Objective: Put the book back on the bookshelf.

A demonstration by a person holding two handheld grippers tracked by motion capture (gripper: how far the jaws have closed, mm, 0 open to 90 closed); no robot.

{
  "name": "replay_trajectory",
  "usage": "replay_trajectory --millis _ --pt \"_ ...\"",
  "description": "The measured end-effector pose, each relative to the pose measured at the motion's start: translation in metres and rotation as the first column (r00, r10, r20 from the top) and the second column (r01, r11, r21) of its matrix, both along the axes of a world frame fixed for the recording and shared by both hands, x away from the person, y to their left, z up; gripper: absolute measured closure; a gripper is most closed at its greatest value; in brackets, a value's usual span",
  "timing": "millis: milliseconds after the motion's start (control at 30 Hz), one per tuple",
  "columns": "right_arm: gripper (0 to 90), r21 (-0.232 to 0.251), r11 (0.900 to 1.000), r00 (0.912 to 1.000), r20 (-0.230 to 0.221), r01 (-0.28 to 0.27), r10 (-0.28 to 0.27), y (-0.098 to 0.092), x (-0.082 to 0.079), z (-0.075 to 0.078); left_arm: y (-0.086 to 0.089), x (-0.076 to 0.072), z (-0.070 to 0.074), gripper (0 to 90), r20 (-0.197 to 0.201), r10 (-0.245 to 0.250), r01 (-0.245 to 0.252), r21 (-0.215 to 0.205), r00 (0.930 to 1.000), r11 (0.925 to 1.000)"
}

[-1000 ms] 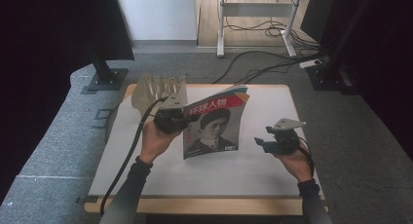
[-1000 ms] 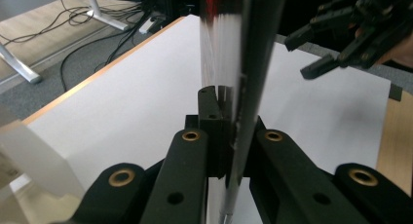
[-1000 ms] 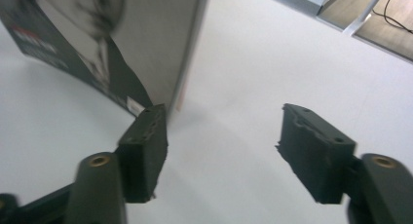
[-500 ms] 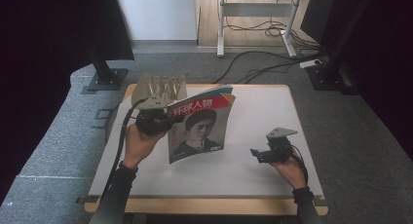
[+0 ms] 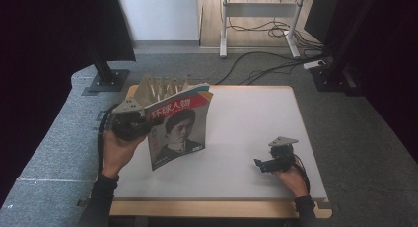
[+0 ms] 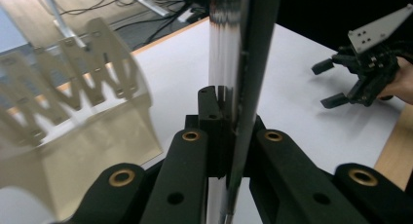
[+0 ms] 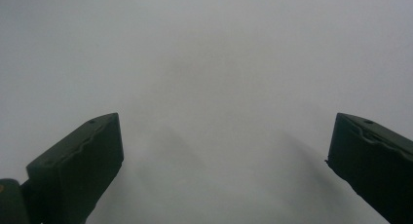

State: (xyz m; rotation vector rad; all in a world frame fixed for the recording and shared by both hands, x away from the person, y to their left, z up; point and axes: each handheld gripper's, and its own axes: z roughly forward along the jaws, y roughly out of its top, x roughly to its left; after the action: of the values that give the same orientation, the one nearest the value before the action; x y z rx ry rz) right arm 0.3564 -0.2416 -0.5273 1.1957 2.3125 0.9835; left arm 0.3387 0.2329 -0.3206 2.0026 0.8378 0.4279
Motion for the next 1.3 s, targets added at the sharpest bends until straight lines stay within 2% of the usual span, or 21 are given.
replay_trajectory --millis 100,167,400,533,700,833,1167,1300 --pt "0.0 -0.017 1.000 0.9999 -0.009 0.008 -0.008 0.000 0.000 -0.007 0.011 -0.003 0.003 87.2 0.003 0.026 -0.026 -0.003 0.9996 0.9996" --pt "0.0 0.000 1.000 0.9999 -0.006 0.016 -0.016 -0.001 0.000 -0.008 0.018 -0.005 0.004 87.1 0.006 0.043 -0.043 -0.002 0.9991 0.9991" --pt "0.0 0.000 1.000 0.9998 -0.005 0.018 -0.018 -0.001 0.000 -0.008 0.048 -0.009 0.007 87.2 0.009 0.124 -0.124 -0.013 0.9923 0.9922" --pt "0.0 0.001 1.000 0.9998 -0.004 0.017 -0.017 -0.001 0.000 -0.009 0.067 -0.011 0.010 87.1 0.011 0.178 -0.178 -0.026 0.9840 0.9838" --pt "0.0 0.001 1.000 0.9998 -0.006 0.018 -0.018 -0.001 0.000 -0.009 0.084 -0.009 0.015 87.2 0.019 0.247 -0.246 -0.035 0.9688 0.9686" --pt "0.0 0.002 1.000 0.9998 -0.004 0.018 -0.018 -0.001 0.000 -0.009 0.090 -0.001 0.016 87.2 0.024 0.290 -0.289 -0.039 0.9566 0.9564" --pt "0.0 0.003 1.000 0.9998 -0.006 0.018 -0.018 -0.001 0.000 -0.009 0.086 0.033 0.009 87.1 0.016 0.359 -0.358 -0.035 0.9334 0.9331" --pt "0.0 0.003 1.000 0.9998 -0.007 0.018 -0.018 -0.001 0.000 -0.009 0.083 0.046 0.007 87.1 0.020 0.375 -0.374 -0.030 0.9267 0.9267"
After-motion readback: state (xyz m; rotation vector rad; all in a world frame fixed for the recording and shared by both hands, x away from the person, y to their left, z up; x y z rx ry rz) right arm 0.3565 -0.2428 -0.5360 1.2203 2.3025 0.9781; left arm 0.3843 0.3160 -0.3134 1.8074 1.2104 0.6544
